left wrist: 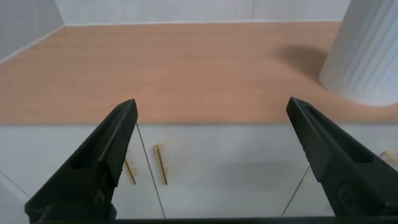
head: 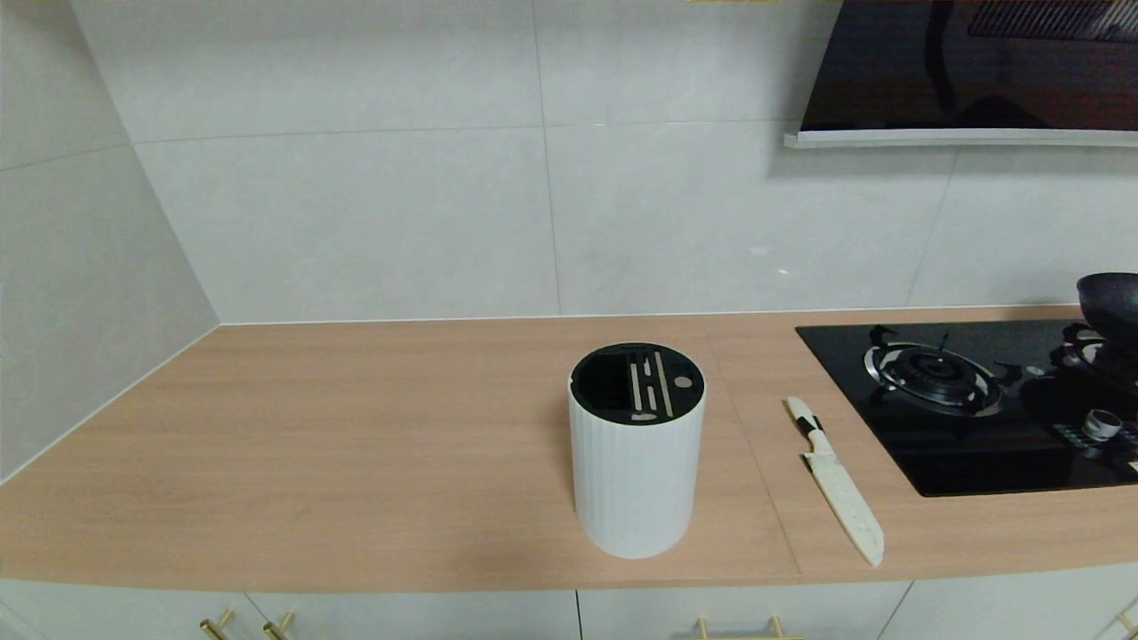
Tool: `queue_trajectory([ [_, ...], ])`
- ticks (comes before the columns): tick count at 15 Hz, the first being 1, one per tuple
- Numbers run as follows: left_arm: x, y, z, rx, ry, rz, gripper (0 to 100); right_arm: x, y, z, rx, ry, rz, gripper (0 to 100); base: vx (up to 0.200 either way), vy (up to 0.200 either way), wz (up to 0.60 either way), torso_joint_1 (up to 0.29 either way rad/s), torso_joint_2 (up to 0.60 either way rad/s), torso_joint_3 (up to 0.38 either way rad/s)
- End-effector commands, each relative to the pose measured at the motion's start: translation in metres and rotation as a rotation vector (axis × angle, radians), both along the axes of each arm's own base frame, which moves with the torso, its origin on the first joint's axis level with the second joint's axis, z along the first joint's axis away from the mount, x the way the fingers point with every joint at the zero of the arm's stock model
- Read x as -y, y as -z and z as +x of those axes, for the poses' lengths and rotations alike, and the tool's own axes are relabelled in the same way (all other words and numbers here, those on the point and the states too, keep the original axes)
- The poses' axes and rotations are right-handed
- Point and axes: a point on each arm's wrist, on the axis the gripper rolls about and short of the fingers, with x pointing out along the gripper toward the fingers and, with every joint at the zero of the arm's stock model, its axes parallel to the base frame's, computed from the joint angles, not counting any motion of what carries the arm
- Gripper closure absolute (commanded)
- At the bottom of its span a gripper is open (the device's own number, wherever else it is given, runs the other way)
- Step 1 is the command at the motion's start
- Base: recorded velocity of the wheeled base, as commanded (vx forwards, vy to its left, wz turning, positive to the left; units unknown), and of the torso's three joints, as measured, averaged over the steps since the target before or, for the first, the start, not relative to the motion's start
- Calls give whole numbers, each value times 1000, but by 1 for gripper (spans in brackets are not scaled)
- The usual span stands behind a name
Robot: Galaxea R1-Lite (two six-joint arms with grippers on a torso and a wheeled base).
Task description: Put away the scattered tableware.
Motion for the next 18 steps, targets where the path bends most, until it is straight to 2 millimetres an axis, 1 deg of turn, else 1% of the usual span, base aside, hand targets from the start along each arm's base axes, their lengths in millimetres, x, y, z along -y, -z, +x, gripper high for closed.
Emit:
queue_trajectory([
  [1,0,0,0,0,-1,0,0,0,0,0,-2,-1,0,0,0,0,0,286,-608,-320],
  [8,0,0,0,0,0,0,0,0,0,0,-2,-1,0,0,0,0,0,207,-426,-224],
  [18,0,0,0,0,-1,3,0,0,0,0,0,-4,-12,0,0,0,0,7,-13,-7],
])
